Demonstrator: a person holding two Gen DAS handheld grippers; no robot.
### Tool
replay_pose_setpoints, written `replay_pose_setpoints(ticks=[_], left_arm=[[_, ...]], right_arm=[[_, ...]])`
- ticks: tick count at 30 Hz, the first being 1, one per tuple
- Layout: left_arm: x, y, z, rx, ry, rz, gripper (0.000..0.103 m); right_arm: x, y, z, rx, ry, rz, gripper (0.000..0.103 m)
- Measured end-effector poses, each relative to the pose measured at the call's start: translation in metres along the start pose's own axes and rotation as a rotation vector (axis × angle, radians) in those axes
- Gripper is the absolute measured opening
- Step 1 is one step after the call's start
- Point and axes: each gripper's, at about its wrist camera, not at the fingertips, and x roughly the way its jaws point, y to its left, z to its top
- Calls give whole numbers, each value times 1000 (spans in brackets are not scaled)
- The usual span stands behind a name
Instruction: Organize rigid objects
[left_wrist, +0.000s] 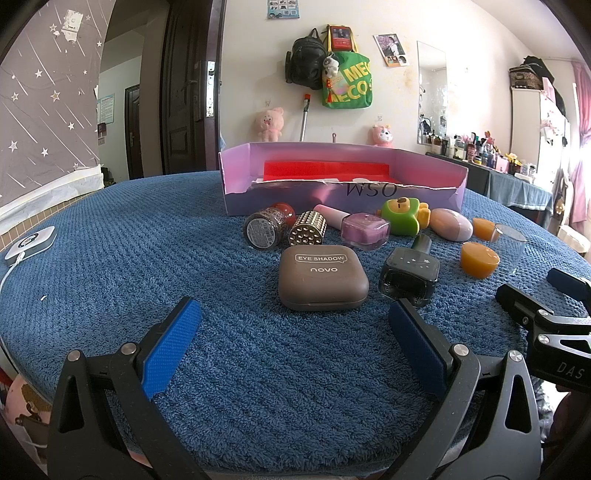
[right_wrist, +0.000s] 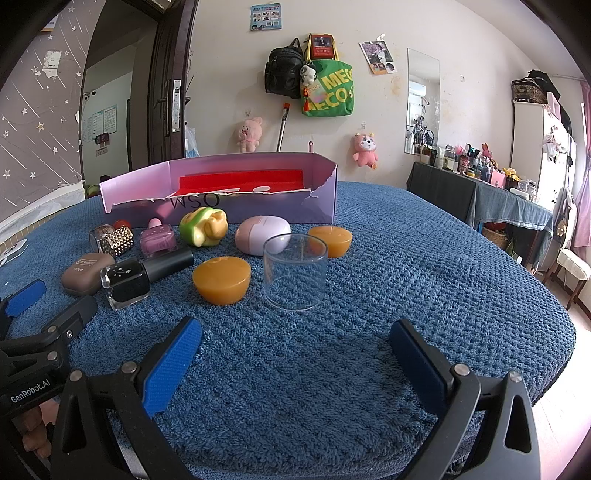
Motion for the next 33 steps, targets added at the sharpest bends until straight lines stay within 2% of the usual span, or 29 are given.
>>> replay_pose_setpoints(ticks=[29, 33], left_arm=[[0, 0, 0, 0, 1, 0, 103], [1, 1, 3, 3, 23, -6, 103]], right_arm=[[1, 0, 0, 0, 0, 0, 103], [1, 0, 1, 0, 9, 5, 103]])
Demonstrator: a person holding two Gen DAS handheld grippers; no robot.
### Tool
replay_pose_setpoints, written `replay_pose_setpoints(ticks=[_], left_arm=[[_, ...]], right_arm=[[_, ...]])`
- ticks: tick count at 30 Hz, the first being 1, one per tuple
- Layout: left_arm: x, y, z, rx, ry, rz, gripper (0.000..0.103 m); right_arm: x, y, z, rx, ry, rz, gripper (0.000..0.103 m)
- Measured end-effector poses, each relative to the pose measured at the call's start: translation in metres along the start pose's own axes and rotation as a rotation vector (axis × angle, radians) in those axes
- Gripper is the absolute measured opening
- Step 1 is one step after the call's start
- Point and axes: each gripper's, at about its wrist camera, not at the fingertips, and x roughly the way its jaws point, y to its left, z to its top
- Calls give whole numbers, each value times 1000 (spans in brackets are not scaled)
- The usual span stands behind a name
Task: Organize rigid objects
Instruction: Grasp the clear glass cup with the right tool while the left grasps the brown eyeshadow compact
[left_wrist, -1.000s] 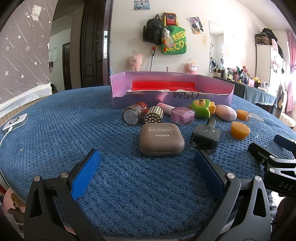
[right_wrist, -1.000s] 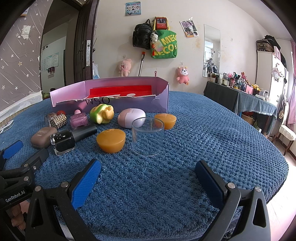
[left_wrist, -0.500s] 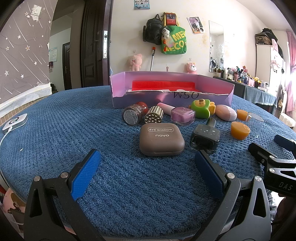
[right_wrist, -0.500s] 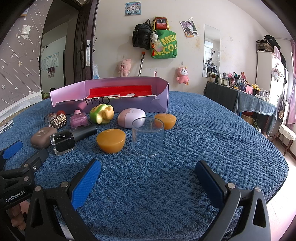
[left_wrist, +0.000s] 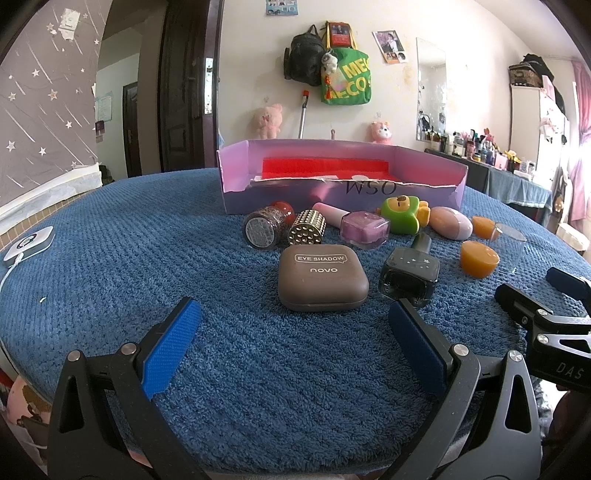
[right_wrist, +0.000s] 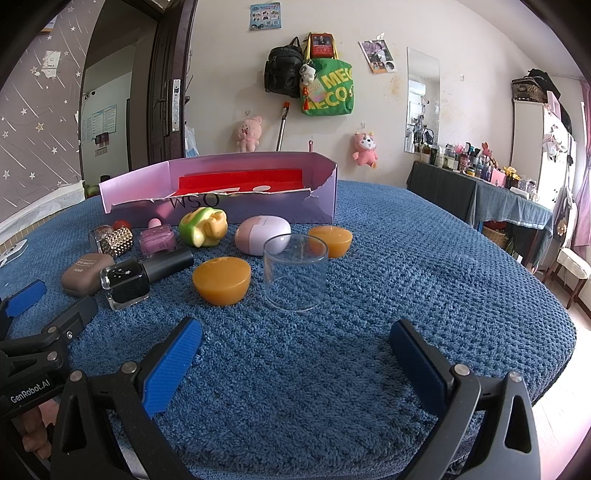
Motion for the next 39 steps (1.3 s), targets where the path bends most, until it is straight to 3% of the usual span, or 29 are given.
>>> replay_pose_setpoints(ticks=[5, 9, 16, 20, 27, 30, 32, 36, 38, 39], left_arm=[[4, 6, 20, -12, 49, -24, 103], [0, 8, 37, 3, 39, -50, 103], [13, 9, 56, 47, 145, -95, 103], [25, 12, 56, 34, 214, -99, 103], [35, 13, 50, 44, 264, -80, 103], [39, 10, 48, 67, 283, -65, 102], [42, 8, 48, 71, 303, -81, 90], [43, 5, 49, 74, 303, -98, 77], [44, 3, 51, 79, 297, -107, 57], [43, 3, 52, 80, 296, -118, 57]], right_arm=[[5, -4, 13, -27, 40, 19, 103], [-9, -14, 29, -34, -6, 16, 103], [8, -24, 60, -29, 35, 14, 103], [15, -30, 63, -8, 64, 16, 103], [22, -27, 54, -29, 101, -32, 102], [28, -27, 50, -38, 127, -35, 96], [32, -27, 48, -32, 146, -22, 93], [35, -27, 46, -33, 154, 3, 84], [36, -27, 45, -25, 160, 46, 71], [37, -28, 45, -16, 165, 86, 55]])
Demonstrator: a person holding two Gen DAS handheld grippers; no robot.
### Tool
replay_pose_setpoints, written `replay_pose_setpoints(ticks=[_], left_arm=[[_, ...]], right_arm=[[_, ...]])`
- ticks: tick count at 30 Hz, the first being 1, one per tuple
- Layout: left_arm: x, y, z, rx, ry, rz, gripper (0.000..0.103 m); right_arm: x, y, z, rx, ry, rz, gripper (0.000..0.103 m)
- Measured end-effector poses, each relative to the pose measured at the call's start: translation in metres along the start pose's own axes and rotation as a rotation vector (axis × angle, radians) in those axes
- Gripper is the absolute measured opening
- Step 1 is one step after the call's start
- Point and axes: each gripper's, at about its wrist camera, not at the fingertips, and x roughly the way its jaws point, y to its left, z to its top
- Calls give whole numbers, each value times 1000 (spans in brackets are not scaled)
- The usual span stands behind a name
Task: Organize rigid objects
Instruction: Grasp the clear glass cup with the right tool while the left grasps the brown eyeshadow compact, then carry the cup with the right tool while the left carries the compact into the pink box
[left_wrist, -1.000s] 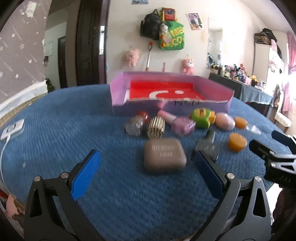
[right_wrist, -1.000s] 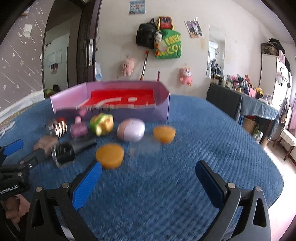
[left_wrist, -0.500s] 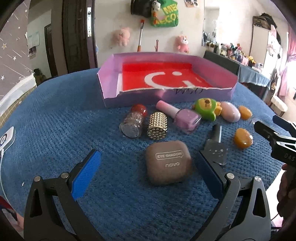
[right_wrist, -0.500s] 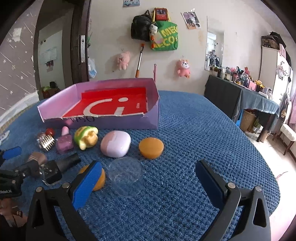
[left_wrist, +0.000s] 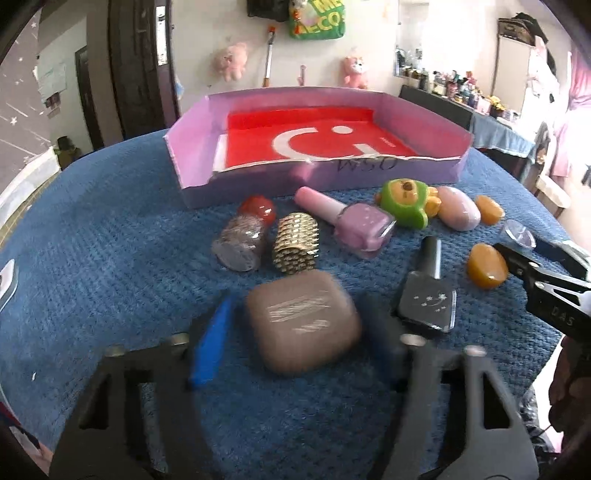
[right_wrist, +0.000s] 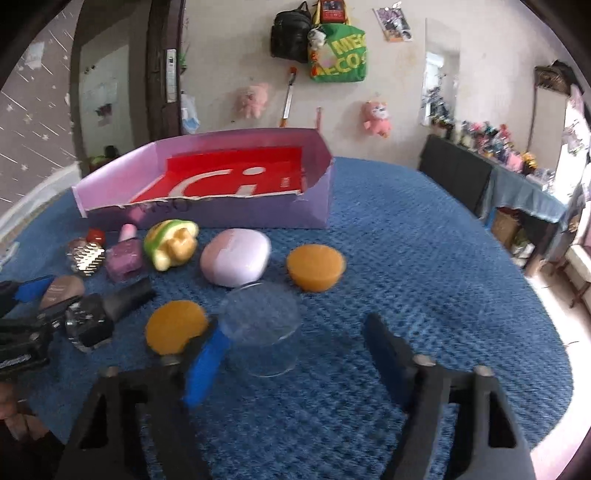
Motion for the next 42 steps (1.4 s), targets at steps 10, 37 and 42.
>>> replay_pose_setpoints(ticks=[10, 37, 42], left_arm=[[-10, 6, 11, -16, -11, -18, 56], [27, 32, 134, 63, 56, -39, 56], [60, 31, 145, 104, 138, -25, 56]], right_arm=[[-17, 3, 13, -24, -57, 54, 42], [51, 17, 153, -158, 27, 119, 42], [90, 27, 161, -231, 156, 123, 42]])
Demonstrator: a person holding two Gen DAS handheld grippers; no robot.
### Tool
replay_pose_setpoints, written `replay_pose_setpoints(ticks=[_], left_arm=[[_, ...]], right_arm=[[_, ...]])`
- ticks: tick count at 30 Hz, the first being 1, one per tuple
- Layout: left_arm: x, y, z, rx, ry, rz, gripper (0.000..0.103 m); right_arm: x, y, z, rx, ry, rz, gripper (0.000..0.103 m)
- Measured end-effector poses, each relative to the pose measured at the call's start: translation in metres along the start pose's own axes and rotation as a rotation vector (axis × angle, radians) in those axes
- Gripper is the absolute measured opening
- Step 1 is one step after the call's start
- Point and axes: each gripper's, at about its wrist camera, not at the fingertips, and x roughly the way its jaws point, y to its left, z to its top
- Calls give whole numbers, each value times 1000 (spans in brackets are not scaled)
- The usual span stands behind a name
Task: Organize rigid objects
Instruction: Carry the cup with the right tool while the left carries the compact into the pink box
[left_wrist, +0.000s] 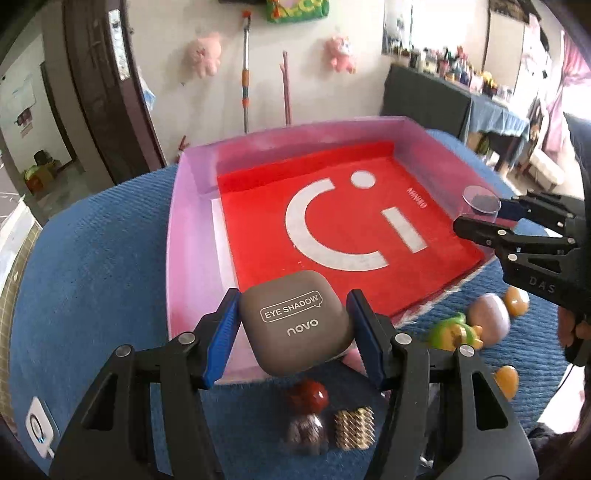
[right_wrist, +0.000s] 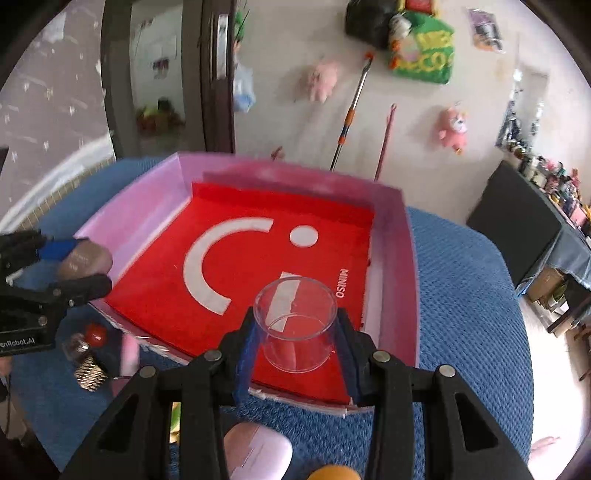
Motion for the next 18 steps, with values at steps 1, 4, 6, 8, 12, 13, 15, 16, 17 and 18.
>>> replay_pose_setpoints(ticks=[1, 4, 6, 8, 12, 13, 15, 16, 17, 18], left_arm=[[5, 0, 2, 9, 12, 1, 56], [20, 0, 8, 32, 51, 14, 56], [28, -1, 11, 48, 75, 12, 56], [37, -3, 13, 64, 99, 23, 56], [48, -8, 15, 97, 124, 44, 56], [49, -8, 16, 98, 134, 37, 56], [54, -11, 15, 106, 157, 35, 56], [56, -12, 14, 113, 169, 40, 56], [58, -12, 13, 114, 174, 41, 56], [57, -11, 13, 108, 174, 37, 56]], right_arm=[[6, 1, 2, -12, 20, -1, 42], [22, 1, 5, -49, 71, -18, 42], [30, -1, 5, -57, 104, -3, 42], [39, -3, 5, -69, 144, 1, 42], [48, 4, 4, -144, 182, -35, 42], [50, 5, 4, -152, 196, -31, 42], [56, 6, 1, -163, 227, -26, 42], [56, 4, 2, -158, 223, -22, 41], [56, 3, 3, -160, 229, -23, 41], [55, 4, 3, -168, 231, -30, 41]])
